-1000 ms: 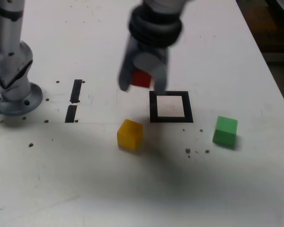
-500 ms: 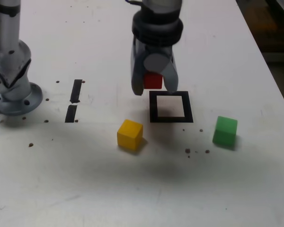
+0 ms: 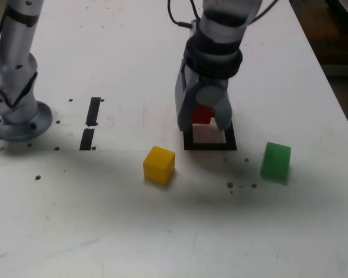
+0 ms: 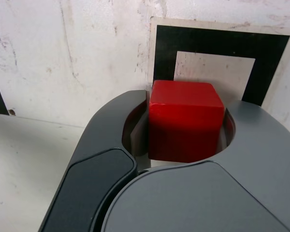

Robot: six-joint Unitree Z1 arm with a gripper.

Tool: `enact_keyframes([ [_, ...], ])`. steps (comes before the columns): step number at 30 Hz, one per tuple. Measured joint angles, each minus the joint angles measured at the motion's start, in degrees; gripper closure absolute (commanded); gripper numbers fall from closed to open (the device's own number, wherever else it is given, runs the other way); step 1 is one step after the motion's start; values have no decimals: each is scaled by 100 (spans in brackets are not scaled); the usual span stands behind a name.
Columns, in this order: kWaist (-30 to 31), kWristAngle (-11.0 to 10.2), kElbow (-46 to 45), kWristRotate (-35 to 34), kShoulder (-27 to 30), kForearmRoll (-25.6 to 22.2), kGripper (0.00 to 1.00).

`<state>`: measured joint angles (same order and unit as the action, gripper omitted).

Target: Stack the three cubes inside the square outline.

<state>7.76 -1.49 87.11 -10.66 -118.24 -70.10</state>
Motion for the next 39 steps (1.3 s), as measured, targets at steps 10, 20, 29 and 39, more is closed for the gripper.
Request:
enact_keyframes([
  [10, -28, 133, -109, 67, -243, 222, 67],
  [20, -28, 40, -187, 162, -280, 471, 57],
  [29, -54, 101, -255, 366, -286, 519, 8],
  [39, -70, -7, -299, 360, 527, 188, 0],
])
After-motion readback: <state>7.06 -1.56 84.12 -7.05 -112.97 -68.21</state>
